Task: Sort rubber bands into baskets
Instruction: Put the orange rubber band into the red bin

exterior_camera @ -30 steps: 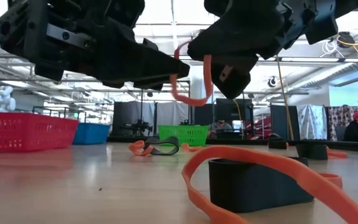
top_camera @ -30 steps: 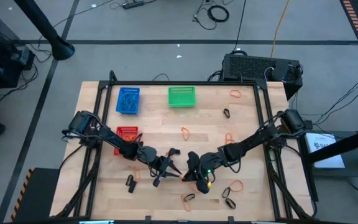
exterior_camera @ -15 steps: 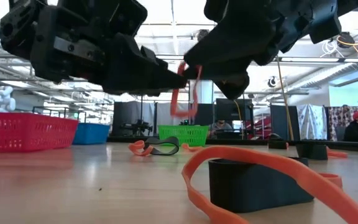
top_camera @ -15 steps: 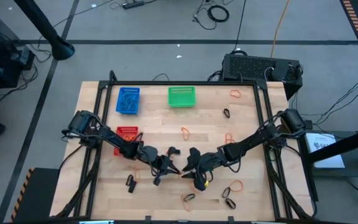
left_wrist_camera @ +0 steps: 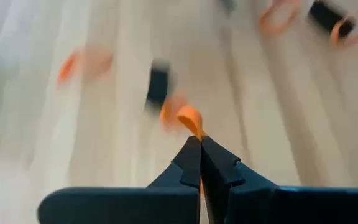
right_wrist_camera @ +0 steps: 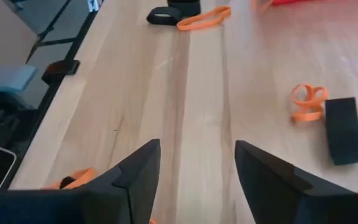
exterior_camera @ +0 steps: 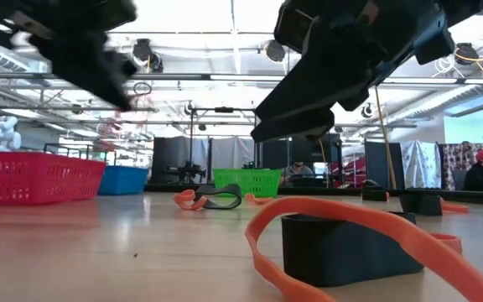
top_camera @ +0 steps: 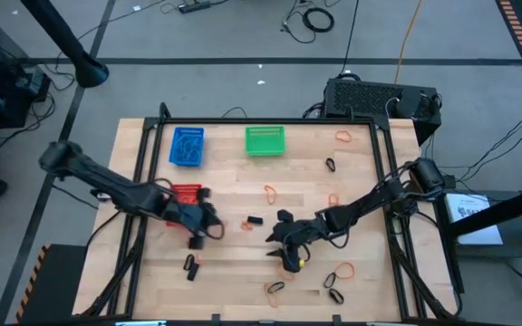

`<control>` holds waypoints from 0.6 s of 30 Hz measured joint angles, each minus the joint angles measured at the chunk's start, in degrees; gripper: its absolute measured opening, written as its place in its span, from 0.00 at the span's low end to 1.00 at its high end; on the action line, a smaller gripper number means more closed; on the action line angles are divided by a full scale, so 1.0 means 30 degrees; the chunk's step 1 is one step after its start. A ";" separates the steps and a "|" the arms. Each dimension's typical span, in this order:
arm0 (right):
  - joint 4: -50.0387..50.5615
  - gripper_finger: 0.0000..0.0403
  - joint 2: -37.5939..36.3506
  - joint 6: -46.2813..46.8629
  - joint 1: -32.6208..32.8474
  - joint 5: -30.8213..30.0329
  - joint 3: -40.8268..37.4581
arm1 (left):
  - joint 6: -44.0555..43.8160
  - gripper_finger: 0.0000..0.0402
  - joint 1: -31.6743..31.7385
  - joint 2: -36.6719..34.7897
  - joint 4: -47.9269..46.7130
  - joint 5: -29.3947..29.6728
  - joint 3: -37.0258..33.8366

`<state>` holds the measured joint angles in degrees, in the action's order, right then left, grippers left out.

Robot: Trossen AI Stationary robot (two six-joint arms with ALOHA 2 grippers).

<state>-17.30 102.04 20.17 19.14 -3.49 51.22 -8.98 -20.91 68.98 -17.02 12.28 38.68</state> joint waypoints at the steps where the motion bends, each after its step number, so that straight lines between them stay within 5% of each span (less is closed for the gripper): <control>1: -0.0032 0.50 0.0000 -0.0103 0.0015 0.0023 0.0000 | -0.0818 0.00 -0.0007 -0.0737 -0.1565 0.0063 0.0000; 9: -0.0457 0.50 0.0000 -0.0955 0.0000 0.0055 0.0000 | -0.7592 0.01 0.0015 -0.3870 -1.1274 0.2919 -0.0029; 18: -0.0446 0.50 0.0000 -0.2042 -0.0035 0.0066 0.0000 | -0.9917 0.02 0.0015 -0.3734 -1.2959 0.3973 -0.0029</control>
<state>-18.63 102.04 14.05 19.03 -3.29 51.22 -38.73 -20.86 57.78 -55.90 24.20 38.59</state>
